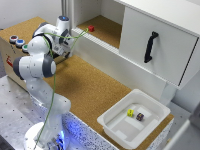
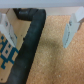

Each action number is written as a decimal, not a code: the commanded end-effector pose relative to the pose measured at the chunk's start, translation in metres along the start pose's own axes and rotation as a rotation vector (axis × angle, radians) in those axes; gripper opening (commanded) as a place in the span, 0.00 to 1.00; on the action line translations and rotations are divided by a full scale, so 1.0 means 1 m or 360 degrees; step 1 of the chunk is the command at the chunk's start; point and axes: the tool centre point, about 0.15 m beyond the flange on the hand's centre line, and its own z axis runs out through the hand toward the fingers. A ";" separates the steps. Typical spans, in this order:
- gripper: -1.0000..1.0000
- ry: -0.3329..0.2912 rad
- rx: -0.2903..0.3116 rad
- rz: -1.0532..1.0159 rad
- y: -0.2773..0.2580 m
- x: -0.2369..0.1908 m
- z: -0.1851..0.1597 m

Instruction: Pull the drawer

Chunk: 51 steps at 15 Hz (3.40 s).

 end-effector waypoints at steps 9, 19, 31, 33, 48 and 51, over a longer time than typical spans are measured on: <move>1.00 0.0007 0.0342 0.0348 -0.005 0.011 0.067; 0.00 -0.0009 0.0411 0.0255 -0.008 0.033 0.080; 0.00 0.0024 0.0333 0.0302 0.018 0.030 0.076; 0.00 0.0016 0.0327 0.0323 0.026 0.026 0.078; 0.00 0.0030 0.0267 0.0532 0.137 -0.001 0.073; 0.00 0.0049 0.0258 0.0589 0.162 -0.007 0.069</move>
